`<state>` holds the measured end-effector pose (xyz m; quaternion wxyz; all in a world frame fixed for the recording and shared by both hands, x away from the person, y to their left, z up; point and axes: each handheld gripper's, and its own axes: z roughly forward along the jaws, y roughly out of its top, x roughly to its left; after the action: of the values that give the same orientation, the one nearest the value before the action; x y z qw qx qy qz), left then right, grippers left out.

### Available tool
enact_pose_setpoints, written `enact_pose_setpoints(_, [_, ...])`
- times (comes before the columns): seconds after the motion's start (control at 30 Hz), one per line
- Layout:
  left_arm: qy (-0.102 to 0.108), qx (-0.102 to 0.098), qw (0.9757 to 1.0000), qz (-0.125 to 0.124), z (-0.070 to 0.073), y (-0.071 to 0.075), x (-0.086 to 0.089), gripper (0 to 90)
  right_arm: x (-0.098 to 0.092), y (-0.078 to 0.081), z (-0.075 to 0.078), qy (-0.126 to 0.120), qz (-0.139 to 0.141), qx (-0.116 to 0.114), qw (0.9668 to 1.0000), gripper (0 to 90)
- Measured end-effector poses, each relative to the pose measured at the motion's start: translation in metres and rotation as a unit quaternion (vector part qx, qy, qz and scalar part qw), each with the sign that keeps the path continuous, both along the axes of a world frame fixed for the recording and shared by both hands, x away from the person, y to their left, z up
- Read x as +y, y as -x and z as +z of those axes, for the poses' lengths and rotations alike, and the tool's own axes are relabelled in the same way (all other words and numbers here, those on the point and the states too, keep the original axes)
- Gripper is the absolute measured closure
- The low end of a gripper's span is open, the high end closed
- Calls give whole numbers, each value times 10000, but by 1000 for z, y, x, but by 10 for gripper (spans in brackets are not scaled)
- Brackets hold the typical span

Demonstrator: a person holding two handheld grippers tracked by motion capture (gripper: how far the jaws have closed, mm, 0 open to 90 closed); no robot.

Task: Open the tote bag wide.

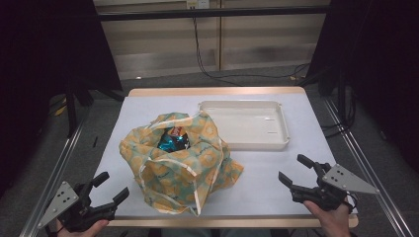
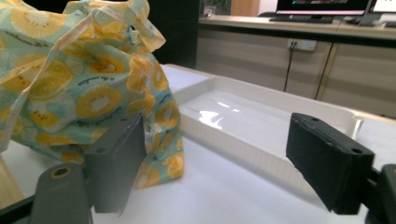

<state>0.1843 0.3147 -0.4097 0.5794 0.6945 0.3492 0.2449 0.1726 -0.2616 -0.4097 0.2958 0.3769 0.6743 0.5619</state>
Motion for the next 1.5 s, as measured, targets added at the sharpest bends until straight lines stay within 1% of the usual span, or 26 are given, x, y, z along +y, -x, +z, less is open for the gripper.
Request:
enact_pose_setpoints(0.17, [25, 52, 10000, -77, -1, -2, 0, 197, 0, -1, 1, -14, 46, 189, 9998, 237])
enact_pose_setpoints(0.3, [106, 60, 9999, -68, 0, -2, 5, 282, 0, -5, 2, 12, 217, 368, 9991, 320])
enact_pose_setpoints(0.37, [207, 132, 9997, -63, 0, -1, 7, 297, 0, -6, 2, 26, 227, 367, 9991, 325])
enact_pose_setpoints(0.4, [158, 111, 9998, -85, 1, -2, 8, 329, 2, -10, 3, 15, 364, 446, 9983, 365])
enact_pose_setpoints(0.47, [196, 126, 9996, -129, 2, -3, 8, 354, 3, -11, 3, 34, 393, 464, 9981, 375])
enact_pose_setpoints(0.5, [181, 140, 9996, -169, 2, -3, 9, 388, 6, -15, 3, 69, 530, 489, 9974, 405])
enact_pose_setpoints(0.53, [216, 161, 9994, -215, 2, -3, 8, 388, 6, -15, 3, 69, 530, 489, 9974, 405])
enact_pose_setpoints(0.6, [197, 162, 9993, -262, 4, -2, 8, 464, 12, -20, 6, 101, 633, 522, 9966, 462])
enact_pose_setpoints(0.63, [204, 175, 9992, -309, 5, -2, 7, 464, 12, -20, 6, 101, 633, 522, 9966, 462])
enact_pose_setpoints(0.7, [196, 180, 9989, -386, 7, -3, 5, 479, 18, -24, 9, 114, 822, 561, 9950, 491])
enact_pose_setpoints(0.73, [124, 155, 9986, -486, 10, -4, 2, 500, 26, -27, 13, 198, 964, 650, 9930, 528])
enact_pose_setpoints(0.77, [124, 155, 9986, -486, 10, -4, 2, 512, 26, -27, 13, 198, 964, 650, 9930, 528])
enact_pose_setpoints(0.87, [105, 112, 9978, -649, 15, -4, -1, 526, 43, -29, 16, 177, 1270, 770, 9888, 561])
enact_pose_setpoints(0.93, [45, 70, 9972, -743, 18, -4, -2, 534, 47, -28, 17, 228, 1304, 776, 9882, 560])
enact_pose_setpoints(1.0, [138, 32, 9962, -856, 24, -6, -4, 531, 57, -33, 24, 190, 1466, 753, 9861, 545])
enact_pose_setpoints(1.03, [93, 4, 9964, -843, 26, -6, -5, 531, 57, -33, 24, 190, 1466, 753, 9861, 545])
enact_pose_setpoints(1.1, [116, -70, 9953, -957, 34, -9, -7, 535, 63, -37, 30, 213, 1538, 678, 9855, 533])
enact_pose_setpoints(1.13, [130, -129, 9955, -925, 40, -10, -10, 535, 67, -41, 33, 232, 1600, 663, 9846, 522])
enact_pose_setpoints(1.17, [64, -162, 9953, -952, 44, -11, -10, 535, 72, -46, 38, 248, 1680, 626, 9835, 518])
enact_pose_setpoints(1.23, [145, -190, 9942, -1046, 53, -15, -12, 542, 80, -54, 45, 252, 1769, 592, 9821, 510])
enact_pose_setpoints(1.3, [248, -114, 9921, -1226, 60, -21, -16, 546, 88, -62, 53, 251, 1858, 523, 9809, 510])
enact_pose_setpoints(1.33, [221, -50, 9904, -1362, 63, -25, -18, 533, 92, -66, 55, 250, 1891, 461, 9806, 510])
enact_pose_setpoints(1.37, [44, -12, 9903, -1388, 68, -30, -26, 512, 102, -72, 60, 346, 1952, 392, 9794, 510])
enact_pose_setpoints(1.4, [44, -12, 9903, -1388, 68, -30, -26, 513, 102, -72, 60, 346, 1952, 392, 9794, 510])
enact_pose_setpoints(1.43, [-6, 29, 9897, -1430, 70, -34, -32, 513, 110, -78, 64, 286, 2016, 414, 9782, 508])
enact_pose_setpoints(1.5, [104, 45, 9873, -1586, 74, -39, -38, 510, 113, -81, 67, 295, 2019, 402, 9781, 505])
